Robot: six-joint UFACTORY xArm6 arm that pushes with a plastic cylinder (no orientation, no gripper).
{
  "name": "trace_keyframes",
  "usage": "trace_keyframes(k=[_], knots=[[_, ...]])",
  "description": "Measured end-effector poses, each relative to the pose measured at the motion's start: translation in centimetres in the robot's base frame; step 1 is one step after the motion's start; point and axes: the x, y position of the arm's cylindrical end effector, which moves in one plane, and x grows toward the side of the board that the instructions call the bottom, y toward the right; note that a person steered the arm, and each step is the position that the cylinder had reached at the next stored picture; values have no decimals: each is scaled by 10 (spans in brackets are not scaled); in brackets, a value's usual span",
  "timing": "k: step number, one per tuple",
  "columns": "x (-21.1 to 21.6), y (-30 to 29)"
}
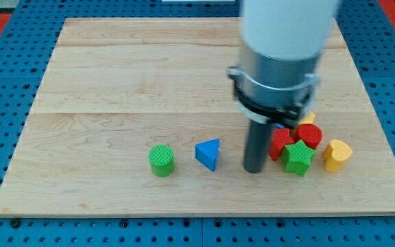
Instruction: Move the red star closer to green circle
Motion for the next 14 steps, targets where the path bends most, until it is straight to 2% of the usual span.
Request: trace_keyframes(k=[1, 2, 3, 5, 8, 9, 10, 12, 13, 14], knots=[[34, 31], [30, 78], [6, 105], [-34, 83], [-36, 91], [-34, 110], [-9, 107], [-23, 36], [-25, 33], [-46, 43]])
